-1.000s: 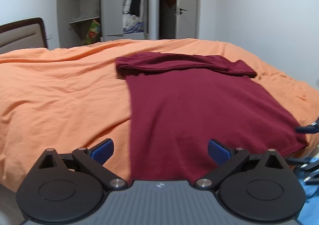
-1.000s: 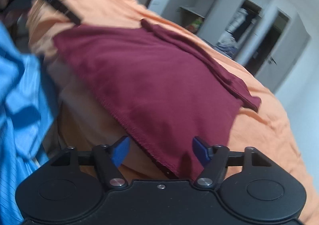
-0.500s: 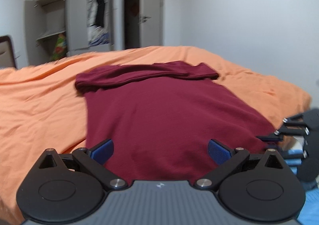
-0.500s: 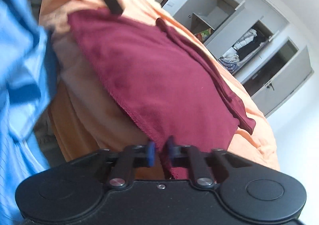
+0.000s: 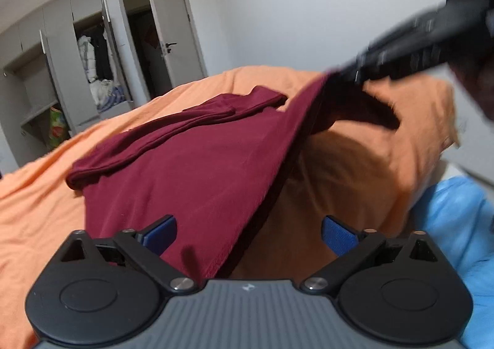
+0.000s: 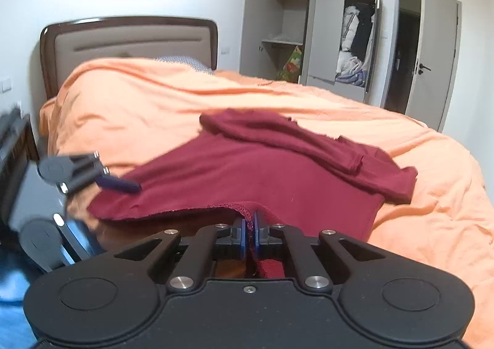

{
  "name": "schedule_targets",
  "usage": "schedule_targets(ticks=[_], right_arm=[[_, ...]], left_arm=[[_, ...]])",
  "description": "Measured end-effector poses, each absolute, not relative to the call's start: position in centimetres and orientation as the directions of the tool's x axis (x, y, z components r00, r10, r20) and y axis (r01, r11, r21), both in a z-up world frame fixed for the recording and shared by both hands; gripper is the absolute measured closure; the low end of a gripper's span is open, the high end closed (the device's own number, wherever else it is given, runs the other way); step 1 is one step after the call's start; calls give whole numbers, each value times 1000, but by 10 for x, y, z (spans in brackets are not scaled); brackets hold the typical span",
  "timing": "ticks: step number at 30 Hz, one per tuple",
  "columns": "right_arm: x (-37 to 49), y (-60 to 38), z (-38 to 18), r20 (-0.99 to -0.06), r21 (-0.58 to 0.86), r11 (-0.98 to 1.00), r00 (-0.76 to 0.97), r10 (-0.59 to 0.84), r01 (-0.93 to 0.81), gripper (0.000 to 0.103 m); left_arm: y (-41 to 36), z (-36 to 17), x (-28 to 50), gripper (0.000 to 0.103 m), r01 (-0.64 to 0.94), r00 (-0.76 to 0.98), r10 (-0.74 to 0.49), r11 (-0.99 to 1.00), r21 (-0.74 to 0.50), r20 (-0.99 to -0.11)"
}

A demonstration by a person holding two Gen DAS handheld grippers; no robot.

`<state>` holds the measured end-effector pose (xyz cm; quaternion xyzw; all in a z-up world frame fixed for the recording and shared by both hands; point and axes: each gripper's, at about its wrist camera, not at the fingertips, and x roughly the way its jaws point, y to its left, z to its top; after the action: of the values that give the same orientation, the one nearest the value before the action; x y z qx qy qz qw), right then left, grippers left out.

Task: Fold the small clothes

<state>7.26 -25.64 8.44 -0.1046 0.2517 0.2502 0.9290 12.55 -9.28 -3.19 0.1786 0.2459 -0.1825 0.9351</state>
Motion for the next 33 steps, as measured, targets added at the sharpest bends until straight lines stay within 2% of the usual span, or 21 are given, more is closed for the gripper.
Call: schedule_targets(ticks=[2,6,8,12,13,14,17,21,27,29,33], right_arm=[[73,-258,90,-512,-87,856,760,401,-510,99],[67,-264,92,-507,-96,868,775,379,-487,99],[65,-267,89,-503,-101,874,783,366,-474,99],[53,-268,77,-493,-141,887,808,321,-439,99],[49,-267,72,-492,-160,888,815,307,-431,99],[47,-266,67,-492,-180,887,820,293,-425,99],[34,-260,54,-466,-251,881,847,254,-402,100],[11,-253,58,-361,-343,865,901,240,-367,101],[-18,-253,88,-230,-373,869,939,254,-326,101],[-28,-255,102,-243,-361,863,929,279,-354,101],[-43,-262,125,-359,-336,823,871,337,-457,101]], left_arm=[[-92,-34,129,23,410,819,-222,871,269,-529],[-81,-38,125,45,341,852,-122,867,364,-508],[-73,-43,120,60,303,870,-66,853,425,-489],[-61,-54,112,67,245,889,26,817,523,-458],[-58,-55,110,86,240,890,33,814,530,-455],[-57,-55,109,99,240,891,33,812,531,-453],[-58,-45,102,100,222,911,20,818,531,-412],[-55,-21,93,101,181,942,5,835,519,-336],[-35,30,67,101,184,964,-70,871,455,-255],[-30,45,54,101,221,959,-106,861,459,-263],[-18,65,33,101,344,920,-179,795,499,-349]])
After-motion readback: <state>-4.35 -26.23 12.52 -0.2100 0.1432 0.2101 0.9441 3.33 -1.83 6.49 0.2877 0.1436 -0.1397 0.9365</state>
